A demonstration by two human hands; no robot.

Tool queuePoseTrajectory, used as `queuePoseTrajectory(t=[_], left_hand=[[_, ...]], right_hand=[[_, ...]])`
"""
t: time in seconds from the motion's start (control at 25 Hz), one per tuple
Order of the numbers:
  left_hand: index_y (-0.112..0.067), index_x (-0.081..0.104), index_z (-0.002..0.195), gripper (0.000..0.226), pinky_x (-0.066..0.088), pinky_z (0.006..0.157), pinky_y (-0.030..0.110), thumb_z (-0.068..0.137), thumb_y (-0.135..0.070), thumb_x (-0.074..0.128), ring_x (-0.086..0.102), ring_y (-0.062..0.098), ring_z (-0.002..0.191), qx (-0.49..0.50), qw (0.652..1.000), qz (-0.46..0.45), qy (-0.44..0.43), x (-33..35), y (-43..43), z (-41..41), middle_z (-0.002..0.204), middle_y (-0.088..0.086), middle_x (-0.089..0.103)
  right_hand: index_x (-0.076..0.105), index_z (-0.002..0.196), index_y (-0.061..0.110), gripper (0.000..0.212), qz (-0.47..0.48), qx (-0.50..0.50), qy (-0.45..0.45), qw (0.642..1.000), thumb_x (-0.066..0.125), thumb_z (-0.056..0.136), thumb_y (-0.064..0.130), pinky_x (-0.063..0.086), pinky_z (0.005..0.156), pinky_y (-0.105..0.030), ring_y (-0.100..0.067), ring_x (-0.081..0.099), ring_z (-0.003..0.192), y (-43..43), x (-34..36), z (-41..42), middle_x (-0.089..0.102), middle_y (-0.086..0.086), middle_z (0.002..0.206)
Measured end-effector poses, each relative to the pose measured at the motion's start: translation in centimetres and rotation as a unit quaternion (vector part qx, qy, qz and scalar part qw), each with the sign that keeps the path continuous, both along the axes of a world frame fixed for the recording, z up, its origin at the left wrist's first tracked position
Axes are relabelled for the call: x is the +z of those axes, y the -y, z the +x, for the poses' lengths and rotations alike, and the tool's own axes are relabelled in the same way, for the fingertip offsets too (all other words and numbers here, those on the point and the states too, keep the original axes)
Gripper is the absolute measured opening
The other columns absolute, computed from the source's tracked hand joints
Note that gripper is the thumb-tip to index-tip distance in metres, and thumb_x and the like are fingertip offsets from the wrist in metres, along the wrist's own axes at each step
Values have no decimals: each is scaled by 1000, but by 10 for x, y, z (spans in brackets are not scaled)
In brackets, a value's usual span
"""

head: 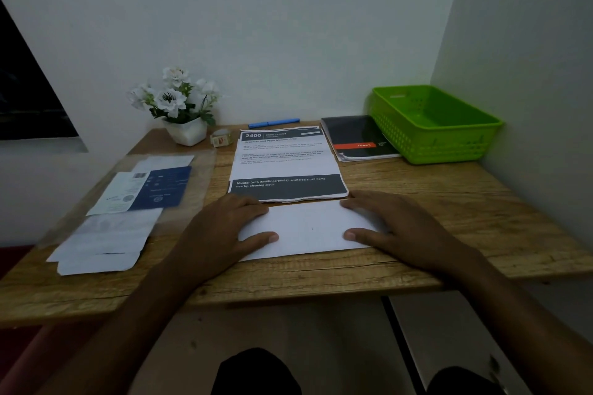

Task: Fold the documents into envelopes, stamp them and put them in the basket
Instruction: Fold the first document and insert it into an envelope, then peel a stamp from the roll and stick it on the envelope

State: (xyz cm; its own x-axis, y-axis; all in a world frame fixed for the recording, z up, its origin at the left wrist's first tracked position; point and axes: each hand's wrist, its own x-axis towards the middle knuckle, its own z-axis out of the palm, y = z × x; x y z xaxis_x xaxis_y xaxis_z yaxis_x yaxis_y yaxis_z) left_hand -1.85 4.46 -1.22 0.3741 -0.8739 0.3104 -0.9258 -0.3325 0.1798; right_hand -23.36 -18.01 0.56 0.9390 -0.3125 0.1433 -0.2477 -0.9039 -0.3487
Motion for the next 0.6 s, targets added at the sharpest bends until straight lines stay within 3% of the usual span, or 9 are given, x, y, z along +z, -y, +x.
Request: queuePoseTrajectory(t=[0.2, 0.36, 0.48, 0.6], left_hand=[[-32, 53, 129, 64, 32, 84, 18, 82, -71, 36, 43, 2, 114, -9, 1000, -4, 19, 0, -2, 0, 131, -12, 54], [-30, 55, 128, 55, 34, 86, 19, 87, -62, 37, 44, 3, 115, -19, 999, -21, 29, 0, -5, -2, 130, -11, 55], [-29, 56, 128, 46, 37, 89, 21, 91, -53, 44, 47, 6, 115, -17, 999, -39, 22, 0, -7, -2, 129, -8, 57], [-25, 62, 120, 36, 39, 89, 21, 89, -42, 56, 49, 5, 110, -19, 998, -63, -7, 2, -9, -1, 122, -7, 61]], right_hand=[[34, 142, 52, 65, 2, 15, -39, 999, 37, 80, 73, 18, 115, -34, 2, 23, 139, 11, -1, -7, 25, 25, 154], [32, 135, 59, 56, 29, 16, -43, 999, 37, 81, 70, 18, 119, -38, 8, 18, 139, 30, 0, -21, 22, 27, 153], [41, 132, 56, 49, 44, 8, -20, 999, 41, 83, 64, 25, 117, -39, 5, 25, 139, 43, -1, -33, 29, 26, 151], [56, 123, 52, 37, 50, -20, 37, 998, 53, 86, 56, 40, 105, -37, 1, 45, 128, 50, 0, -38, 47, 23, 142]])
